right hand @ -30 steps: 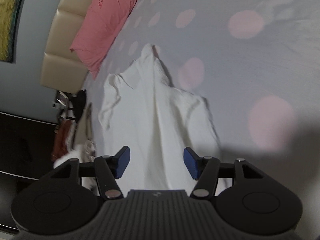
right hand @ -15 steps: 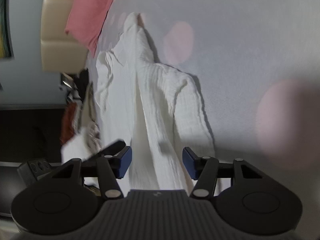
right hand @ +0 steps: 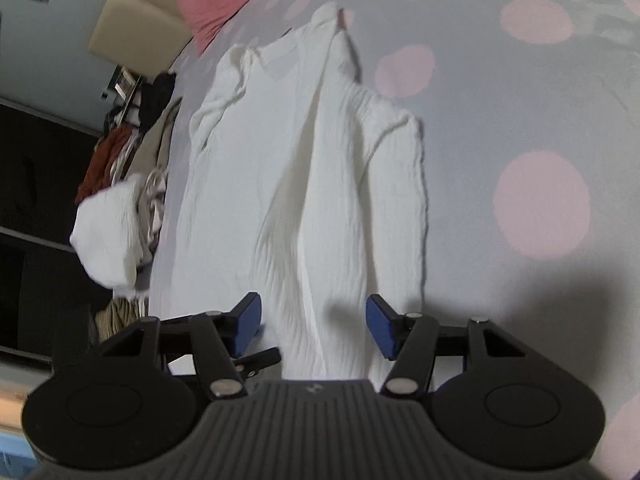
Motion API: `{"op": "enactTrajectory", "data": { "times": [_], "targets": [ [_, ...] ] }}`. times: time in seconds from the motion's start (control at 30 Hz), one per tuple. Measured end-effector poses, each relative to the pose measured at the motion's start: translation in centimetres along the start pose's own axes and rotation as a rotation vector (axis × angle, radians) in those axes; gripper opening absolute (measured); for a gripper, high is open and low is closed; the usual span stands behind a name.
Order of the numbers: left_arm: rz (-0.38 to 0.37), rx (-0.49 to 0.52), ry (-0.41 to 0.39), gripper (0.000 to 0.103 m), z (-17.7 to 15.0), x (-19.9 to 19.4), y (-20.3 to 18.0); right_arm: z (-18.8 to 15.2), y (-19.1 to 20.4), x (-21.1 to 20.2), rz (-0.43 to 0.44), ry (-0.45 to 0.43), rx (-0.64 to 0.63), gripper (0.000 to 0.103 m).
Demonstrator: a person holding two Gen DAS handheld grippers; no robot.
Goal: Fold clothes
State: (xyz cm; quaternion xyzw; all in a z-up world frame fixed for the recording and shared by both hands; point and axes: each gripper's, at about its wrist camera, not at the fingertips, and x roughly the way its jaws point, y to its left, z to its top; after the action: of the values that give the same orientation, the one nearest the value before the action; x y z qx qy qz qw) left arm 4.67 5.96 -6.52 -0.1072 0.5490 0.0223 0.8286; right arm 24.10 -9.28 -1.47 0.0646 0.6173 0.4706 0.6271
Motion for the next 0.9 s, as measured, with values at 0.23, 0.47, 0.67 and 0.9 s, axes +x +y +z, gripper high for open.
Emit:
{"op": "enactTrajectory", "data": {
  "times": [0.23, 0.47, 0.67, 0.9],
  "targets": [
    [-0.004, -0.016, -0.044, 0.018, -0.1, -0.1, -0.9, 0.4, 2.9, 3.1, -0.065, 0.072, -0.091, 0.061],
    [-0.056, -0.108, -0.044, 0.053, -1.7, -0.3, 0.4, 2.2, 9.8, 9.6, -0.238, 0.207, -0.246, 0.063],
    [-0.081, -0.116, -0.071, 0.01, -2.3, -0.1, 0.4, 1.6, 11.8, 13.7, -0.469, 0.26, -0.345, 0.043],
    [-0.147, -0.074, -0.176, 0.004, -0.6, -1.5, -0.8, 1.7, 10.7, 10.9, -0.445, 0.162, -0.332, 0.005]
  ]
}}
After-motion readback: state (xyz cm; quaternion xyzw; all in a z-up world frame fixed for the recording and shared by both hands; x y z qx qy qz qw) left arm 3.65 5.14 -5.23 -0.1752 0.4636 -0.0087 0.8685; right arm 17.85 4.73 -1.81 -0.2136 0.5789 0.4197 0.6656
